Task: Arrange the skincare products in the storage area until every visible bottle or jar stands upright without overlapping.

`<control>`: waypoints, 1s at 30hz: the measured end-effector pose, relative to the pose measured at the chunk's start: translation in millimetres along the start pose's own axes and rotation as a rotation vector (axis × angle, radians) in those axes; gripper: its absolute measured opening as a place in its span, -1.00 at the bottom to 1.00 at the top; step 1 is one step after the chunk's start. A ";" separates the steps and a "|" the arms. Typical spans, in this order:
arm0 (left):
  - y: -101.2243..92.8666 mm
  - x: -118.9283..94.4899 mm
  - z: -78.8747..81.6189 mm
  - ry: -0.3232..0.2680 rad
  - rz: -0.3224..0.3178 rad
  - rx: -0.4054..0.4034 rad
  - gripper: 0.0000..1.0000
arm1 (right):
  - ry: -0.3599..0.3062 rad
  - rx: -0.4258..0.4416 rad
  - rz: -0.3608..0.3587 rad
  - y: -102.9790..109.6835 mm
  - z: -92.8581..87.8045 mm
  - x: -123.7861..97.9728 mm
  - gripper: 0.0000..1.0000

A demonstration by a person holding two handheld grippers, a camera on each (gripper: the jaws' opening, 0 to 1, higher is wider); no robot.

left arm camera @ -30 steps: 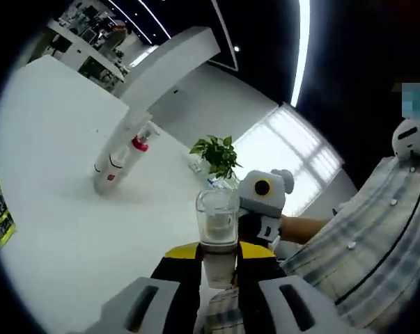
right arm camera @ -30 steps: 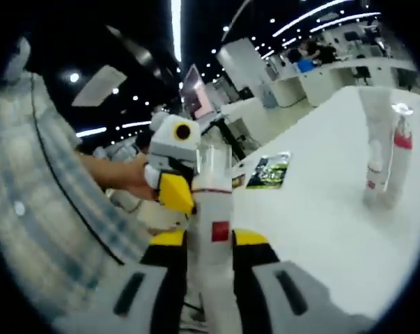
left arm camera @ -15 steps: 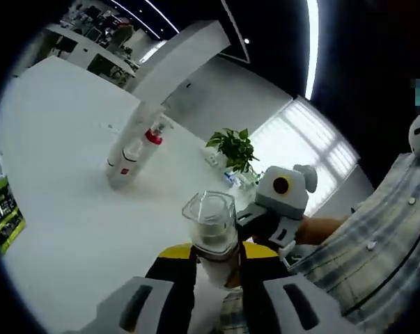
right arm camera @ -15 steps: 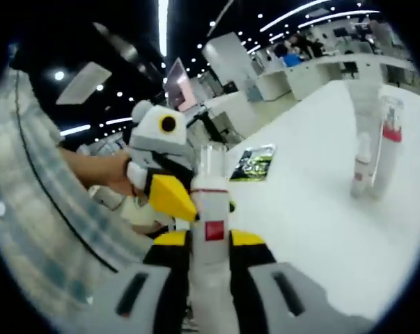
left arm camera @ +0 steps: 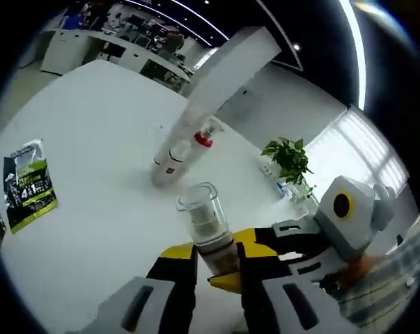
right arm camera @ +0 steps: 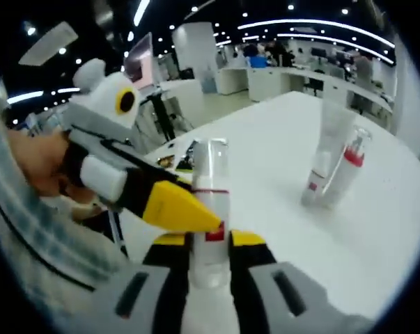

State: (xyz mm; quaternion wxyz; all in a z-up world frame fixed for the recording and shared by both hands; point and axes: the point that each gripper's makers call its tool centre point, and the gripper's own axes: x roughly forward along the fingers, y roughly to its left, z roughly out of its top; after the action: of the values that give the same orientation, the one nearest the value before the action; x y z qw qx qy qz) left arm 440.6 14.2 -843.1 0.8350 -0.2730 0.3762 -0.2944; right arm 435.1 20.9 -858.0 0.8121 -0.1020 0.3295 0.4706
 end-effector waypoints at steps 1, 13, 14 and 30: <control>-0.8 -0.5 0.4 -0.002 -0.003 0.020 -0.55 | -0.004 0.002 -0.002 0.0 0.2 -1.1 -0.61; -8.2 -7.8 -3.9 0.054 -0.095 0.192 -0.61 | -0.030 -0.046 0.130 13.0 -2.3 -10.2 -0.56; -8.2 -9.4 -2.9 0.052 -0.105 0.198 -0.61 | -0.040 -0.052 0.155 15.4 -1.5 -11.7 -0.54; -12.5 -19.6 -18.7 0.160 -0.218 0.419 -0.60 | -0.259 0.163 0.292 4.3 30.0 -45.8 -0.35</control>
State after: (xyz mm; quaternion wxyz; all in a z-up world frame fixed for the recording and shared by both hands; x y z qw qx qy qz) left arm 411.6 15.0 -836.1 0.8041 -0.1087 0.3401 -0.4753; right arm 429.1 5.5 -805.6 0.7766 0.0740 0.2704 0.5642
